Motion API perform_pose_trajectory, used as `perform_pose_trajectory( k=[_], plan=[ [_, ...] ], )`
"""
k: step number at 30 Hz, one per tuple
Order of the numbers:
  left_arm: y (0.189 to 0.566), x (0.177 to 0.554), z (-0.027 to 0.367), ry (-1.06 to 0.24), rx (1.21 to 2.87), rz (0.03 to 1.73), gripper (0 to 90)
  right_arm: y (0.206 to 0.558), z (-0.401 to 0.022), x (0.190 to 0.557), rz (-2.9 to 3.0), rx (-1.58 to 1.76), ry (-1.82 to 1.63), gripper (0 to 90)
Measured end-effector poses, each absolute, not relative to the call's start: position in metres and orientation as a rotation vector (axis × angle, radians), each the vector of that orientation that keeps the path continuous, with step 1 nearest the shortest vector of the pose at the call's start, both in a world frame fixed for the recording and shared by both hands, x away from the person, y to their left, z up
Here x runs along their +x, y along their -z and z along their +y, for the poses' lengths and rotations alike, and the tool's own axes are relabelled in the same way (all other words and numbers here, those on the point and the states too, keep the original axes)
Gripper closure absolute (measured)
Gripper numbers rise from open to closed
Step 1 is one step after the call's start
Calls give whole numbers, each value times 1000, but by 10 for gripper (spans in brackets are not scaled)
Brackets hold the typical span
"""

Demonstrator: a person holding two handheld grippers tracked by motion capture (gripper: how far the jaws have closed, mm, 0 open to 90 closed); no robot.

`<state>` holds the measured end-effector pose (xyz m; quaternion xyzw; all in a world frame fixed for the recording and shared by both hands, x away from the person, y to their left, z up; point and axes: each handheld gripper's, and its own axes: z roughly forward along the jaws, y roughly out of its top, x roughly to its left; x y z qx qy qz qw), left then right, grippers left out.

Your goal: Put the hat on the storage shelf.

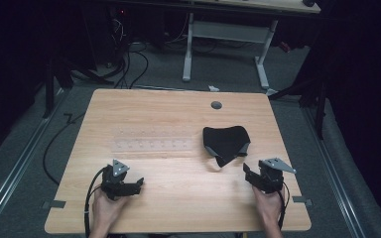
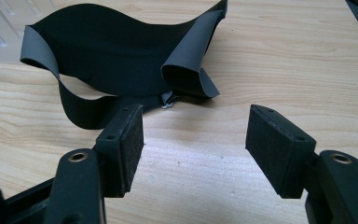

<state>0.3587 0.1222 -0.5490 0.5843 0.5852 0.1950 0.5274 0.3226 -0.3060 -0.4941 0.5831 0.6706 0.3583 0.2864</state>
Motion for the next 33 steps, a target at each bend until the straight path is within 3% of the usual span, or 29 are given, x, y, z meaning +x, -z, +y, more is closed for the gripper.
perform_pose_trajectory(
  k=[18,33],
  plan=[
    [549,359,122,-466,1396,1399,119,473,-306,357,1792,1554,-969,368],
    [549,359,122,-467,1395,1399,118,487,-314,398,1784,1643,-969,377]
  ],
)
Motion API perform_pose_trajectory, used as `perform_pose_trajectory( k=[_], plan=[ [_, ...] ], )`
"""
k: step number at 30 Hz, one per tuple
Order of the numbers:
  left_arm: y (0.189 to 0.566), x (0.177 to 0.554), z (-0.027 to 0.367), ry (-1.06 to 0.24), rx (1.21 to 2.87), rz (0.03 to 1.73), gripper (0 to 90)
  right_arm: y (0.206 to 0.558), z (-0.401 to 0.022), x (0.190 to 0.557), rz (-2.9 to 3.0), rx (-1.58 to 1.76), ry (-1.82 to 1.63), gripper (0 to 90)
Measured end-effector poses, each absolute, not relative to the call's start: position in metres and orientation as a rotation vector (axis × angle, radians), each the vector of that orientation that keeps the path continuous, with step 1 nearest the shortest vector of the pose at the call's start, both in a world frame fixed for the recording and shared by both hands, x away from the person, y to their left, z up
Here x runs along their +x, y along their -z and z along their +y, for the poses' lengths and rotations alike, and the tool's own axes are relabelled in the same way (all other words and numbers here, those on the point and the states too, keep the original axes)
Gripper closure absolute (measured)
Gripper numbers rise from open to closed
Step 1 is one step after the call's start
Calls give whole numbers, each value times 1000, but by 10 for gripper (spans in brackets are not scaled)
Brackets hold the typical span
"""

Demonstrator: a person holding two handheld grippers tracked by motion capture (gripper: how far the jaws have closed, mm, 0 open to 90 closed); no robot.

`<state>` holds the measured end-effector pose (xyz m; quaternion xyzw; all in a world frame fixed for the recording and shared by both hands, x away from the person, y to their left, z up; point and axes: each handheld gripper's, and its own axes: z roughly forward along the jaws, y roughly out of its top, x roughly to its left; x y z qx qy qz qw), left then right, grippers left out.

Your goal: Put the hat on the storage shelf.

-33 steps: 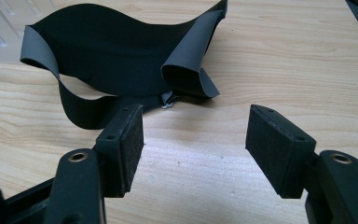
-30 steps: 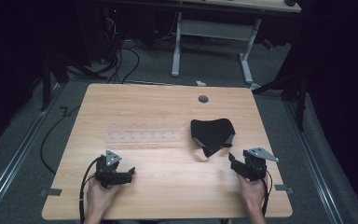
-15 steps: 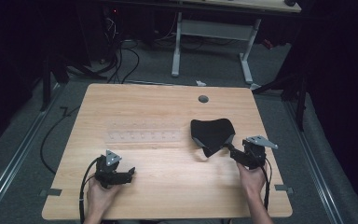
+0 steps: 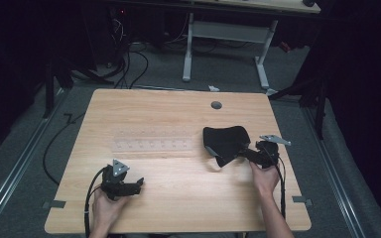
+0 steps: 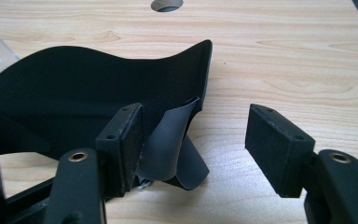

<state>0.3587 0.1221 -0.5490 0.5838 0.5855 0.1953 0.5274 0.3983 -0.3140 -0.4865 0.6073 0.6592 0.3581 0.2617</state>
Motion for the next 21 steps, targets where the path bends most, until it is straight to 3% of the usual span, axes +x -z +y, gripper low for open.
perform_pose_trajectory(
  k=[21],
  plan=[
    [549,358,122,-468,1397,1393,135,504,-305,414,1834,1664,-1026,427]
  ],
)
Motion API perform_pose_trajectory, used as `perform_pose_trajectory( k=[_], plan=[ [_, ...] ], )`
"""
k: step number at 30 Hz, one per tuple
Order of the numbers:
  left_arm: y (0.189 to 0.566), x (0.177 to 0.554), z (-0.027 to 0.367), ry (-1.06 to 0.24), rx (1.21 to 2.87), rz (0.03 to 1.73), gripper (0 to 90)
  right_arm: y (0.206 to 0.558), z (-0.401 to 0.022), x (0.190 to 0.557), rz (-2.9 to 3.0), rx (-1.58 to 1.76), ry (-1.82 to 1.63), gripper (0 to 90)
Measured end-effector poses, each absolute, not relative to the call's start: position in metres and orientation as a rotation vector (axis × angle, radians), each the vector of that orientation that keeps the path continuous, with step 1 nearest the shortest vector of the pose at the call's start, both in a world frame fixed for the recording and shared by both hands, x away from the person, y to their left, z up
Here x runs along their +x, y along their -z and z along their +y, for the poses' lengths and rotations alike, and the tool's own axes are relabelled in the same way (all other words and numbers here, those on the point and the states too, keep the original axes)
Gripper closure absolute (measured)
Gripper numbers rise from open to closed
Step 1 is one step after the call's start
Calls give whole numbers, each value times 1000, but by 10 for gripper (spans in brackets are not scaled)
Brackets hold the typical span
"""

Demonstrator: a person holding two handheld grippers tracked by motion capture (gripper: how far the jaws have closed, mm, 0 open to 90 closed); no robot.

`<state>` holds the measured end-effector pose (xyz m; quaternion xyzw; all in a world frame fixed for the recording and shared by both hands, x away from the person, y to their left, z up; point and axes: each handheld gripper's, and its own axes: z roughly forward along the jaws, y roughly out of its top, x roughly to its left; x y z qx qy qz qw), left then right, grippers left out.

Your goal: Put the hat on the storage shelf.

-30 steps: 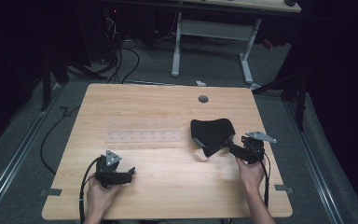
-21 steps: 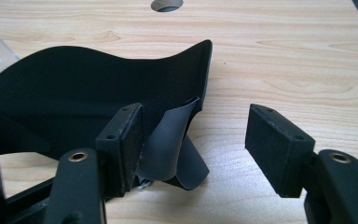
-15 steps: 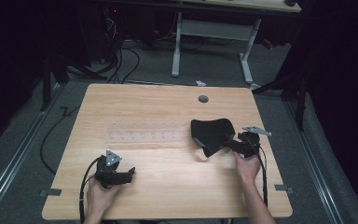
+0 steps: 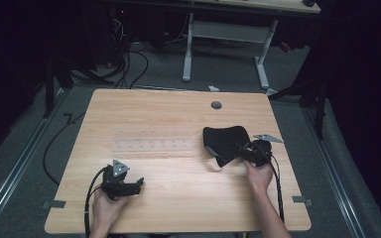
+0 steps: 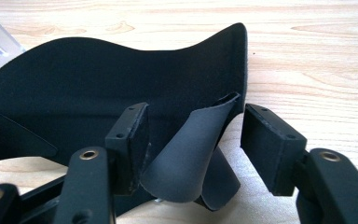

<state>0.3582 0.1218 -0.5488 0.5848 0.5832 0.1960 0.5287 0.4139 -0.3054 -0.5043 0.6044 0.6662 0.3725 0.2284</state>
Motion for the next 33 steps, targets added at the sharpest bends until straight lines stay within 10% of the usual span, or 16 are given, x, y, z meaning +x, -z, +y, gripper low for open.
perform_pose_trajectory(
  k=[23,33],
  plan=[
    [549,358,122,-462,1393,1395,138,510,-302,417,1864,1647,-1141,823],
    [548,358,122,-459,1393,1393,139,506,-303,413,1871,1638,-1205,848]
  ],
)
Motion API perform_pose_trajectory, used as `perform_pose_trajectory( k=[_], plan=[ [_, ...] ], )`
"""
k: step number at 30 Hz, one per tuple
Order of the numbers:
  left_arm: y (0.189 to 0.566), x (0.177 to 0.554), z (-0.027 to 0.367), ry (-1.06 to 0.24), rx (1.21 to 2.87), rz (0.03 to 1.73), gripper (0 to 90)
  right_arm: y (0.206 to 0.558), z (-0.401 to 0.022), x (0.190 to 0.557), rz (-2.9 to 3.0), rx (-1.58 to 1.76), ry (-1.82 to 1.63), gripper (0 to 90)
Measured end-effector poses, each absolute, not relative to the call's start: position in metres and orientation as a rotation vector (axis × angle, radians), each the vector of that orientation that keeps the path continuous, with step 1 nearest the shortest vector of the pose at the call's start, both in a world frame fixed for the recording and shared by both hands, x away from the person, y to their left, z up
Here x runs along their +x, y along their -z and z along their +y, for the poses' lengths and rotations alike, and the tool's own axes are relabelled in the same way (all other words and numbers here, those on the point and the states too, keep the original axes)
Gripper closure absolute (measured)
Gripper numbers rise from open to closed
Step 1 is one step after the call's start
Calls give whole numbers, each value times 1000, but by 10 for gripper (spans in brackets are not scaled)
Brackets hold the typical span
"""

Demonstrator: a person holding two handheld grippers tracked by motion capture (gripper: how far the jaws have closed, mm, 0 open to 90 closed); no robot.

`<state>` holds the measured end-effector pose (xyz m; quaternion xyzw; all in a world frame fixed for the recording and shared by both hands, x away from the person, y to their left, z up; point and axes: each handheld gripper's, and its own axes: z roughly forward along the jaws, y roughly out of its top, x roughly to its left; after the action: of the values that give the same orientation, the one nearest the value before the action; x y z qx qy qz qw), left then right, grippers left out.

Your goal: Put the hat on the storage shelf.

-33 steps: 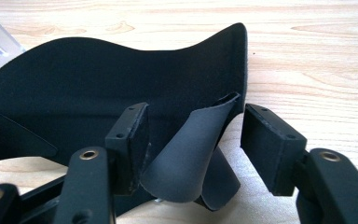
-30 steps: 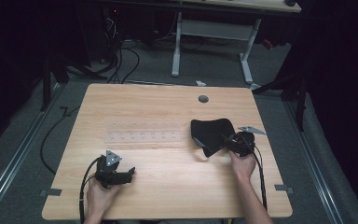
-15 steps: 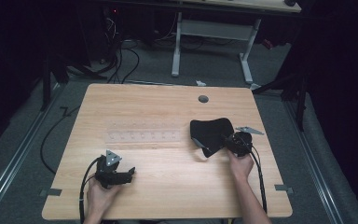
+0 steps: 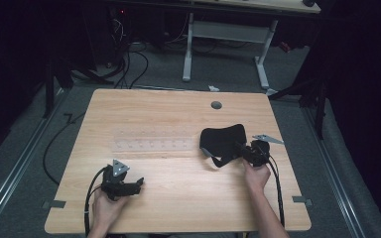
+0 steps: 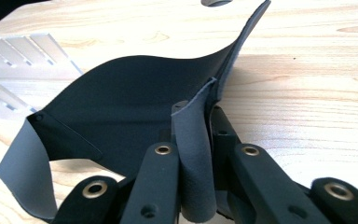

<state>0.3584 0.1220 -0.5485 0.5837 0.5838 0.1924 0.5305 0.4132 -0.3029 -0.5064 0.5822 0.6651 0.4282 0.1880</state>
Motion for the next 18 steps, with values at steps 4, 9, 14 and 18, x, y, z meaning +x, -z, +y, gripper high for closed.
perform_pose_trajectory(
  k=[4,9,14,18],
  plan=[
    [548,359,122,-458,1395,1392,142,503,-306,411,1859,1640,-1227,850],
    [548,359,122,-457,1396,1391,142,496,-313,404,1842,1637,-1261,851],
    [548,358,122,-460,1402,1380,159,490,-317,396,1832,1631,-1274,852],
    [548,357,121,-451,1407,1363,189,484,-322,387,1827,1623,-1289,852]
  ],
)
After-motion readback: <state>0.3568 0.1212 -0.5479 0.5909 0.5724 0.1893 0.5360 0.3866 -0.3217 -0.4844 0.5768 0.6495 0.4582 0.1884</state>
